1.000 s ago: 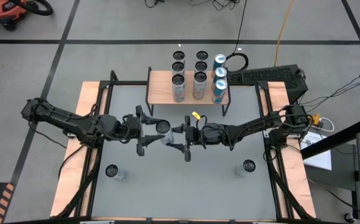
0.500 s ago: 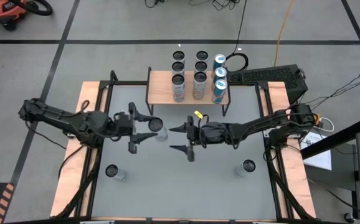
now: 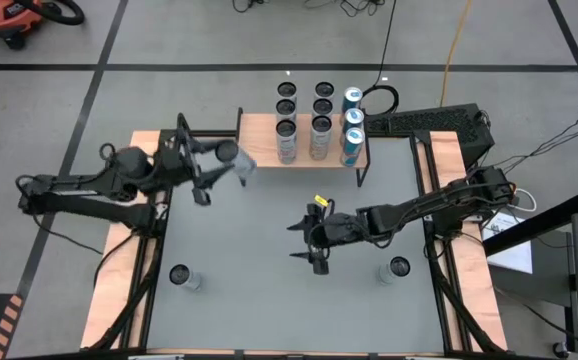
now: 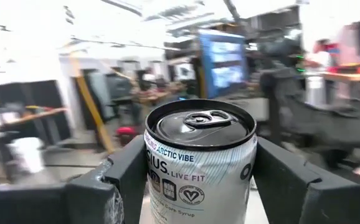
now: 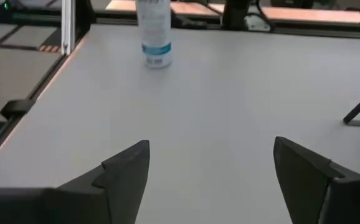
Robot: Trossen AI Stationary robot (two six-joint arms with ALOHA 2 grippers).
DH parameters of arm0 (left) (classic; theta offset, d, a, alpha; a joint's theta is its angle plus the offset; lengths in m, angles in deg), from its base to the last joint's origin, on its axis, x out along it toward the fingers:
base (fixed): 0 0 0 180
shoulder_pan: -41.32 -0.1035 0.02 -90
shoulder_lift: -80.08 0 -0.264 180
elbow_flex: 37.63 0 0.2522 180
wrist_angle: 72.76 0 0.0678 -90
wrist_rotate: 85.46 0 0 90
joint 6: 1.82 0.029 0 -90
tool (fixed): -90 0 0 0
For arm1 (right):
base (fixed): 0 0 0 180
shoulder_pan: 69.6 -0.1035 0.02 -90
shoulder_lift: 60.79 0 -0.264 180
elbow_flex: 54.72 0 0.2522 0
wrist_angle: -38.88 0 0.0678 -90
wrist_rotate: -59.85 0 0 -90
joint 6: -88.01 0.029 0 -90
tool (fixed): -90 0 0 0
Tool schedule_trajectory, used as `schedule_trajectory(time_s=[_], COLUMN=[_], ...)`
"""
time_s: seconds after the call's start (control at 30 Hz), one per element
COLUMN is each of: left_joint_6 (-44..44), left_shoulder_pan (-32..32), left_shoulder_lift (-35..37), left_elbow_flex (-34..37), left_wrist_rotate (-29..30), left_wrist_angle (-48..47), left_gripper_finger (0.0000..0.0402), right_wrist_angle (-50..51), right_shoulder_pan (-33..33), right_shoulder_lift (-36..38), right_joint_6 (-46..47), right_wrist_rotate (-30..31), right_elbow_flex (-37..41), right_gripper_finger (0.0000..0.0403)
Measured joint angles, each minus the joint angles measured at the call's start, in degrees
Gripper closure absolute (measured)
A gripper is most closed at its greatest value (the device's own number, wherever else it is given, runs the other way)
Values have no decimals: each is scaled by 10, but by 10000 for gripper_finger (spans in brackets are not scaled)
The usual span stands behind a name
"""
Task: Place canned beverage on shelf
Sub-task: Put the top white blue soda can on the shelf
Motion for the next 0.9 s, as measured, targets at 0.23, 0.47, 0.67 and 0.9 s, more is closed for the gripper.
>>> schedule_trajectory(time_s=[0.23, 0.47, 0.67, 0.9], left_joint_6=[-16, -43, -51, -84], left_shoulder_pan=[-147, -283, -382, -482], left_shoulder_lift=[-12, -72, -148, -219], left_elbow_flex=[-8, -58, -94, -113], left_wrist_rotate=[-140, -284, -400, -503], left_wrist_angle=[39, 30, 21, 69], left_gripper_finger=[170, 170, 170, 170], right_wrist_angle=[-4, -5, -5, -2], right_shoulder_pan=[-8, -9, -27, -54], right_shoulder_lift=[0, 0, 0, 0], right_joint_6=[-21, -17, -7, -2], right_wrist_rotate=[0, 0, -1, -2], right_elbow_flex=[0, 0, 0, 0], right_gripper_finger=[144, 146, 147, 147])
